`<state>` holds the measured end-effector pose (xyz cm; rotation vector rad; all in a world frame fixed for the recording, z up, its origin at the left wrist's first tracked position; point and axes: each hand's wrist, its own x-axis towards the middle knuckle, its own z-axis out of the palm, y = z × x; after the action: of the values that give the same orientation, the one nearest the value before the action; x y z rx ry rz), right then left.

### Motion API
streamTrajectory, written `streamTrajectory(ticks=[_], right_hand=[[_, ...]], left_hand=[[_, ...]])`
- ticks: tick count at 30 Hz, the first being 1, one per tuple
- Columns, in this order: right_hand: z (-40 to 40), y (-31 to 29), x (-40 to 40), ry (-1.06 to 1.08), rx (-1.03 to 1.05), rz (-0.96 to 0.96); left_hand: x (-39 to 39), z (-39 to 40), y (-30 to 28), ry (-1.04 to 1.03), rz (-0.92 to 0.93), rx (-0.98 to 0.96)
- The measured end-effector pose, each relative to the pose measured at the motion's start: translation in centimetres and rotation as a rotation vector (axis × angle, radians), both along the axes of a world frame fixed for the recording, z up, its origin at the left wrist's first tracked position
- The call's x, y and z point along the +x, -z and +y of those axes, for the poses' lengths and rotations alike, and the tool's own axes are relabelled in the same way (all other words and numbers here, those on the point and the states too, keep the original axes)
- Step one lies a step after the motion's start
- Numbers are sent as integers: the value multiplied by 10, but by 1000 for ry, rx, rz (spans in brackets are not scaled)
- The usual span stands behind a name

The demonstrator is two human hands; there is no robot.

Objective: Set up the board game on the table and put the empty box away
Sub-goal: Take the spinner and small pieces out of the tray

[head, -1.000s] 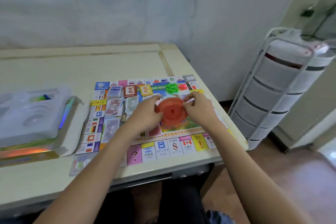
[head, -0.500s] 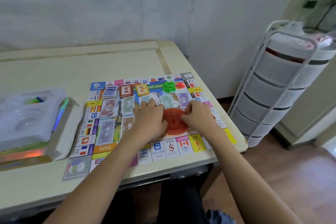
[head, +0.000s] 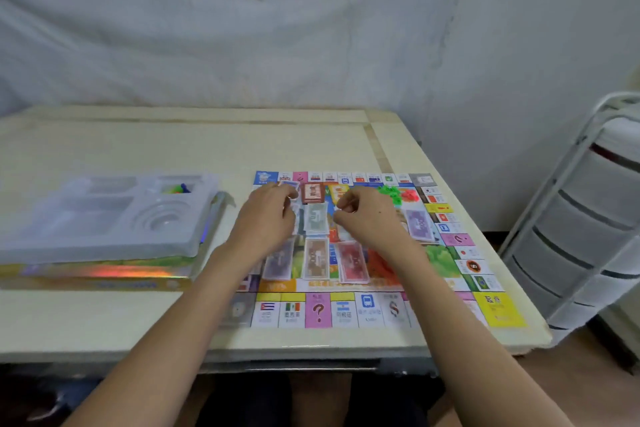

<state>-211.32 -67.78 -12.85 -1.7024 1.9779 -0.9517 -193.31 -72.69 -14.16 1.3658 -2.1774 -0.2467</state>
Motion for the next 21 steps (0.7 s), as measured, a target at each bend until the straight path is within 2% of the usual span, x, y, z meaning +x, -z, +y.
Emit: streamTrajectory(ticks=[6,11,16,21], right_hand=[[-62,-15,102,-245,8,83],[-118,-23,175,-420,4,159],[-172,-11,227,-529,51,327],[-194,13,242,-510,59,449]], left_hand=[[115,-30,-19,-219,1,-19],[185,-74,-34,-321,-25,54],[206,-110,-21,-284,-142,227],[207,-133,-11,-244,-190,276]])
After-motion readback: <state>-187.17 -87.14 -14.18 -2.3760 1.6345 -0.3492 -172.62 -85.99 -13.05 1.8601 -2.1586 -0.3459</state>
